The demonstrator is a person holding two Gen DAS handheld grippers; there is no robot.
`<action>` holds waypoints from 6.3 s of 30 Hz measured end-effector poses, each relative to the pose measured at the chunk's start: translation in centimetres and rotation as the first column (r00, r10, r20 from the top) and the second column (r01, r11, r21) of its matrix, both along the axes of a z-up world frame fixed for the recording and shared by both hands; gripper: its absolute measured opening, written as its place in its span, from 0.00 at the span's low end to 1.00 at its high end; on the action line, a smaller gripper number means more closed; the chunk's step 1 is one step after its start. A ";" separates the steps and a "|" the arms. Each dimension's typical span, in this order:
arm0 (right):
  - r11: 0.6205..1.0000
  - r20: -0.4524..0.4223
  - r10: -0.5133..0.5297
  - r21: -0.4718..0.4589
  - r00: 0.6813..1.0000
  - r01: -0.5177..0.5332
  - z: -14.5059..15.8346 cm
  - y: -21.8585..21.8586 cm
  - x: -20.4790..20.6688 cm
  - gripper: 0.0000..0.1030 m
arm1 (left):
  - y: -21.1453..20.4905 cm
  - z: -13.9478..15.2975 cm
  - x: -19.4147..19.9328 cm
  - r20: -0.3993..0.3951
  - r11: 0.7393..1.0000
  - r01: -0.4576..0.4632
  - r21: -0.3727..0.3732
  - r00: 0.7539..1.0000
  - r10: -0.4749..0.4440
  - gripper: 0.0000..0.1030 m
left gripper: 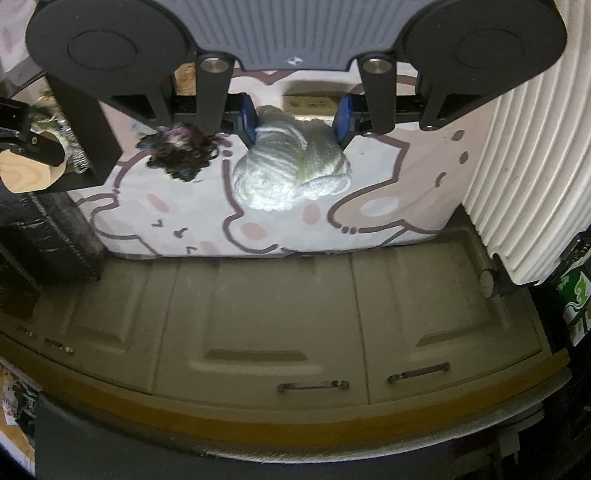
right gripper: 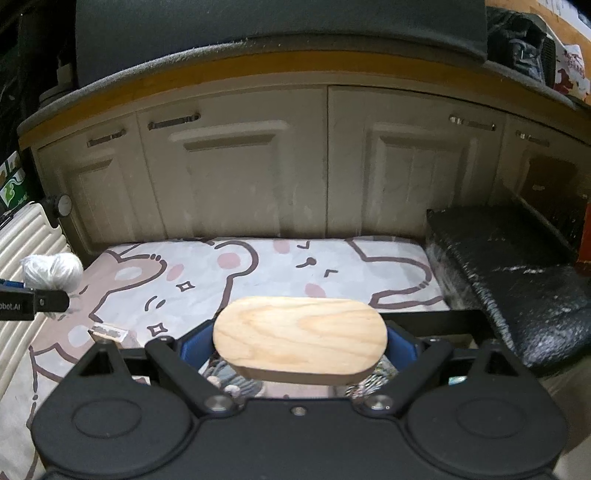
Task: Organize objects
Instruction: 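Lift the yarn ball in the left tool while the right tool lifts the wooden block, then carry the yarn ball in the left tool while the right tool carries the block to the black box, then open the left tool over the box while the right tool releases the block inside, then withdraw both open tools from the box back over the bed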
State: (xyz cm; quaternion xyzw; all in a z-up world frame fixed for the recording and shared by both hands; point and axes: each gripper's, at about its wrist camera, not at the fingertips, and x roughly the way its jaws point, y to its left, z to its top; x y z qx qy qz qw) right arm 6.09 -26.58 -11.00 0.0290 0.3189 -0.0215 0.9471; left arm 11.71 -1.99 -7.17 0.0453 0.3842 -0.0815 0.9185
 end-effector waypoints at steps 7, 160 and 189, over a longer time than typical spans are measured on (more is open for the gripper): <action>1.000 0.014 -0.006 0.001 1.000 0.006 1.9 -3.2 -0.7 0.91 | -2.4 1.1 -0.9 0.007 0.996 0.067 -0.064 0.998 -0.067 0.41; 0.962 -0.140 -0.248 0.081 0.959 0.261 5.0 -14.8 -9.4 0.94 | -17.6 2.3 -2.8 -0.114 0.910 0.383 -0.156 0.909 -0.402 1.00; 0.960 -0.081 -0.277 0.017 0.957 0.279 3.4 -13.5 -10.5 1.00 | -13.4 0.9 -2.9 -0.079 0.942 0.312 -0.123 0.943 -0.323 1.00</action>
